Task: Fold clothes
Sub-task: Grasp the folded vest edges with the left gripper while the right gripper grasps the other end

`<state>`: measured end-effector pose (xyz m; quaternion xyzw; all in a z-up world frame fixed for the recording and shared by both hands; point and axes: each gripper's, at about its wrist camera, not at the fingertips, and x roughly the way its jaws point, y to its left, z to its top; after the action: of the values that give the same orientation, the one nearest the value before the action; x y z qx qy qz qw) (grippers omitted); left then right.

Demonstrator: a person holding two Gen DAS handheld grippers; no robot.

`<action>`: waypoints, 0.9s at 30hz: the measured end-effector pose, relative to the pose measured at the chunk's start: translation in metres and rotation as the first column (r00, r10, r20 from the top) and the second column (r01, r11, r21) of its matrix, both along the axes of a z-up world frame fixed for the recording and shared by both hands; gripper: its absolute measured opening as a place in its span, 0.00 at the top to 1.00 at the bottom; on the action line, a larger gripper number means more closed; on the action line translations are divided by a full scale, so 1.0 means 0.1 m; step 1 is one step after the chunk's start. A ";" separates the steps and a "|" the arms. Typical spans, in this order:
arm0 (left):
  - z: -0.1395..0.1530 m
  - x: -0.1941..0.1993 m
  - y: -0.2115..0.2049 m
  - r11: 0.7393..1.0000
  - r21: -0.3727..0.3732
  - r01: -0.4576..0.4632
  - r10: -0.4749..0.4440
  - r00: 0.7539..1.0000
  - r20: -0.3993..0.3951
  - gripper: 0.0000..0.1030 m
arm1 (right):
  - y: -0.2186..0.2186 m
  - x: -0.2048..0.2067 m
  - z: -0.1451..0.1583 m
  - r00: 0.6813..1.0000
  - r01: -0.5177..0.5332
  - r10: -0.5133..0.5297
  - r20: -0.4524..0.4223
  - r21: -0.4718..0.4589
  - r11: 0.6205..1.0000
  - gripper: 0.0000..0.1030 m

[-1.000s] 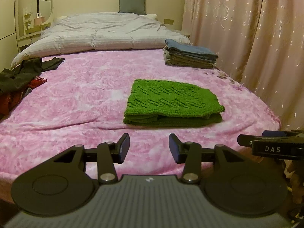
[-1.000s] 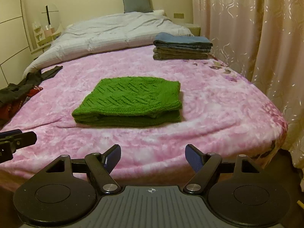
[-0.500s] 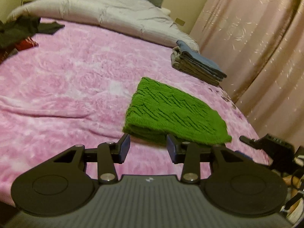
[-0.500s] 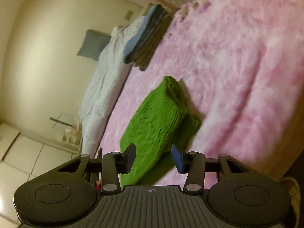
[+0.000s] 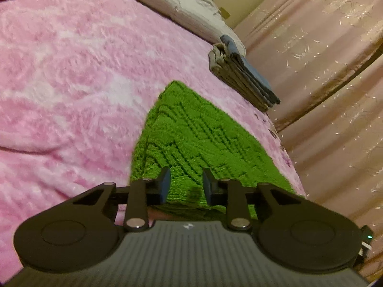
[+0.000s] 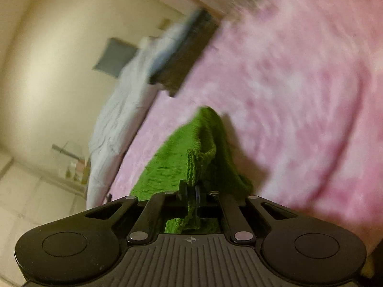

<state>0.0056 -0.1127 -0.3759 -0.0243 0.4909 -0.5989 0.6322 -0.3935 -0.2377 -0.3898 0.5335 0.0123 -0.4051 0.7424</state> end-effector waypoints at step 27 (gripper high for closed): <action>-0.54 0.88 -0.64 0.988 0.084 0.127 -0.089 0.928 -0.362 0.48 | -0.69 -0.18 -0.07 0.982 -0.175 0.182 -0.056 0.111 0.978 0.34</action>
<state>0.0936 -0.1769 -0.4304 -0.0719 0.6290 -0.5917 0.4990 -0.4113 -0.3072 -0.3967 0.5552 0.1060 -0.3527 0.7457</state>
